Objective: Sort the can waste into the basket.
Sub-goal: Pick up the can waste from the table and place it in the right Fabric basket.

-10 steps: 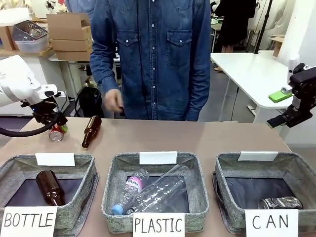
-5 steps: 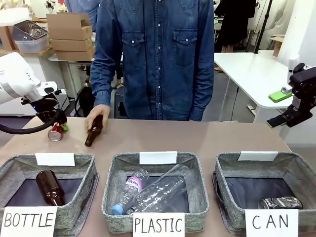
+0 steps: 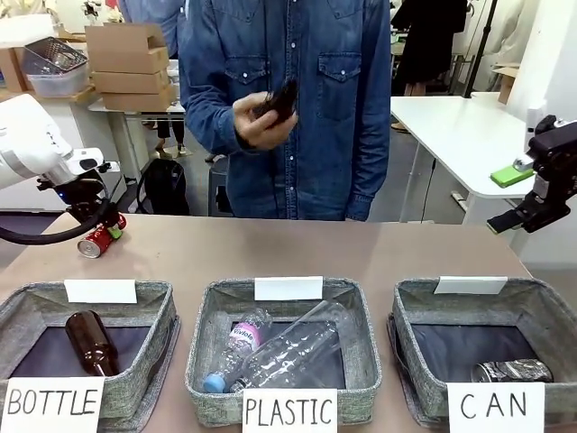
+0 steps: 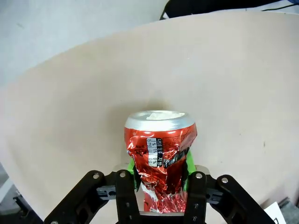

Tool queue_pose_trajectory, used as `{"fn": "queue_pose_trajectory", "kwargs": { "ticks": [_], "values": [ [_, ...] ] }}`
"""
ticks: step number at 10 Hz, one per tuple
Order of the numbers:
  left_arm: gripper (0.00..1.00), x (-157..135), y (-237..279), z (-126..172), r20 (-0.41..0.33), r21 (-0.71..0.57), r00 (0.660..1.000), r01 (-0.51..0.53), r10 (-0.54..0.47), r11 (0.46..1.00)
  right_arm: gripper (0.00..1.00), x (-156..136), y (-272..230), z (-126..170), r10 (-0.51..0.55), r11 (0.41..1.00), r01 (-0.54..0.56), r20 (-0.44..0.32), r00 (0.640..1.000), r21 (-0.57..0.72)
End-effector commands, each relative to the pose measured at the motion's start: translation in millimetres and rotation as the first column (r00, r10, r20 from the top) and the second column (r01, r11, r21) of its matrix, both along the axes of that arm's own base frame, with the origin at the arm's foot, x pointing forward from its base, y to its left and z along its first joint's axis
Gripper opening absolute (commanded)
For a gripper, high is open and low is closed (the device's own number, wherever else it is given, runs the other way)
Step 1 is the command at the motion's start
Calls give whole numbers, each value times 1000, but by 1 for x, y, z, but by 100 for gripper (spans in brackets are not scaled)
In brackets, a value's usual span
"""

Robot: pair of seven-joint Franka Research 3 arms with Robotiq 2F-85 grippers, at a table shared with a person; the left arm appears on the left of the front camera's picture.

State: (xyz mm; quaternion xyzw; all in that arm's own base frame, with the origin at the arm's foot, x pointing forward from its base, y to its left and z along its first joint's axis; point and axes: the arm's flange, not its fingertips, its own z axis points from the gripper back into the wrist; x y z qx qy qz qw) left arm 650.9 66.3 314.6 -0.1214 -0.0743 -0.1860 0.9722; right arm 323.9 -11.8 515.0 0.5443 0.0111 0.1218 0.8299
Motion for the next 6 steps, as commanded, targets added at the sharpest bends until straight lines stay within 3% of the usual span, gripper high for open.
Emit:
{"fn": "queue_pose_trajectory", "kwargs": {
  "ticks": [1, 3, 4, 5, 6],
  "values": [
    [0, -9, 7, 12, -11, 22, 1000, -14, 14, 1000, 100, -1, -4, 0, 16, 1000, -16, 11, 1000, -7],
    [0, -66, 35, 106, 13, 1, 999, 29, -29, 1000, 100, -1, -4, 0, 16, 1000, -16, 11, 1000, -7],
    [0, -111, 48, 157, 8, -91, 995, 95, -95, 991, 100, -1, -4, 0, 16, 1000, -16, 11, 1000, -7],
    [0, -153, 57, 191, 35, -241, 973, 231, -229, 943, 100, -1, -4, 0, 16, 1000, -16, 11, 1000, -7],
    [0, -191, 62, 212, 21, -314, 954, 290, -299, 904, 100, -1, -4, 0, 16, 1000, -16, 11, 1000, -7]
  ]
}}
